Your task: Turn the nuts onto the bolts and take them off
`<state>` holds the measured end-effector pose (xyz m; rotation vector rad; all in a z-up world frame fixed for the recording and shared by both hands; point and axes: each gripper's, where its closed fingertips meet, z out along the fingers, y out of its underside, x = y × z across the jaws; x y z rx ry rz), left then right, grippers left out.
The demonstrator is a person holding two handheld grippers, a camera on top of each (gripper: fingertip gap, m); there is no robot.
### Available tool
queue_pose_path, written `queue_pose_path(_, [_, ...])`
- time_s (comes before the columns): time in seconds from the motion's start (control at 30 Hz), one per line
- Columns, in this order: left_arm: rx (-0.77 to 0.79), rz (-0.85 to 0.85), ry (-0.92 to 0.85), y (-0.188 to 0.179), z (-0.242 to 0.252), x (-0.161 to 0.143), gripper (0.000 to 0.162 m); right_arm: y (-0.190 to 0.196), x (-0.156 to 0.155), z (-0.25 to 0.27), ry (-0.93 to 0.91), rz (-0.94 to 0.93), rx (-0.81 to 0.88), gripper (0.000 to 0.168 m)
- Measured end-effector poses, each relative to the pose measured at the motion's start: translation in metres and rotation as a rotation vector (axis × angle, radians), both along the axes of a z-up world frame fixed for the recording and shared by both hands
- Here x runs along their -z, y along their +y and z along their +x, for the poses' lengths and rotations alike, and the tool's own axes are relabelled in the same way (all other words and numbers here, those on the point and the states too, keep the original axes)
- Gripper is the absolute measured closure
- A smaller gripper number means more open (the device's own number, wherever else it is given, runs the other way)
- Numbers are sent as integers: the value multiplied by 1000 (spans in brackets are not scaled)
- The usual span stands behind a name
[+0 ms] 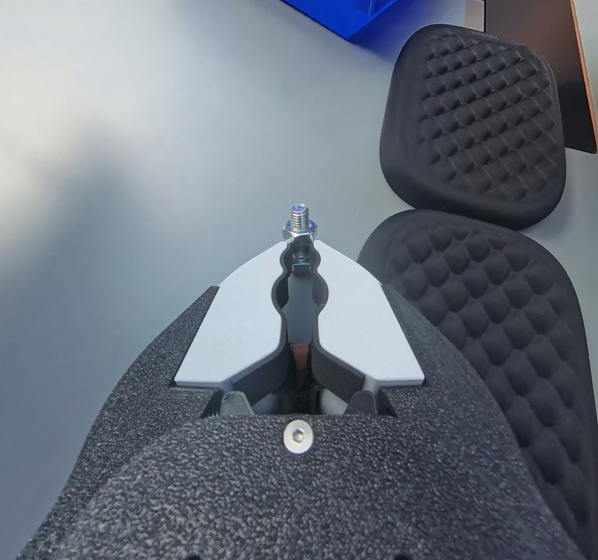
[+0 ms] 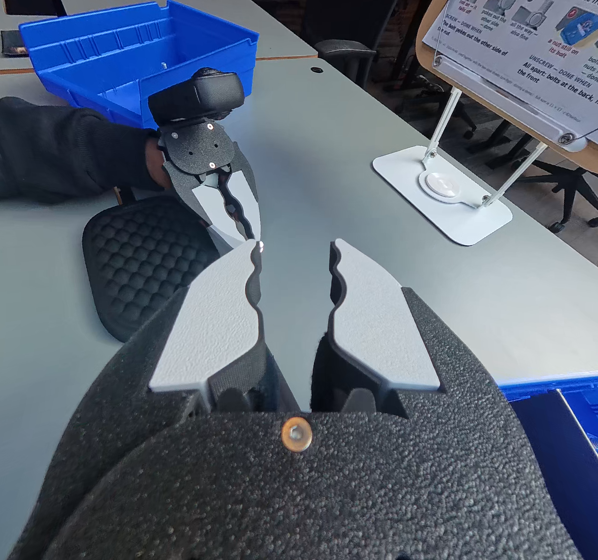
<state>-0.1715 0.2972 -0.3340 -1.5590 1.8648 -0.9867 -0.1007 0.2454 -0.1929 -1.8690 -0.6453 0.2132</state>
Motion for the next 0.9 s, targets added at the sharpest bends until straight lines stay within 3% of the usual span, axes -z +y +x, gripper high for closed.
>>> queue_pose_path(0.23, [7,6,8,0,-6,1,150,2,2,-8,-17,-18,-24,128])
queue_pose_path(0.37, [14,9,40,-2,-12,6,134,6,10,-18,-41,-70,-74,128])
queue_pose_path(0.7, [-46,-17,-147,-4,-20,-26,114,28,81,-63,-274,-390,-247,132])
queue_pose_path(0.9, [-84,-15,-305,-5,-32,-57,105,46,111,-82,-372,-476,-296,134])
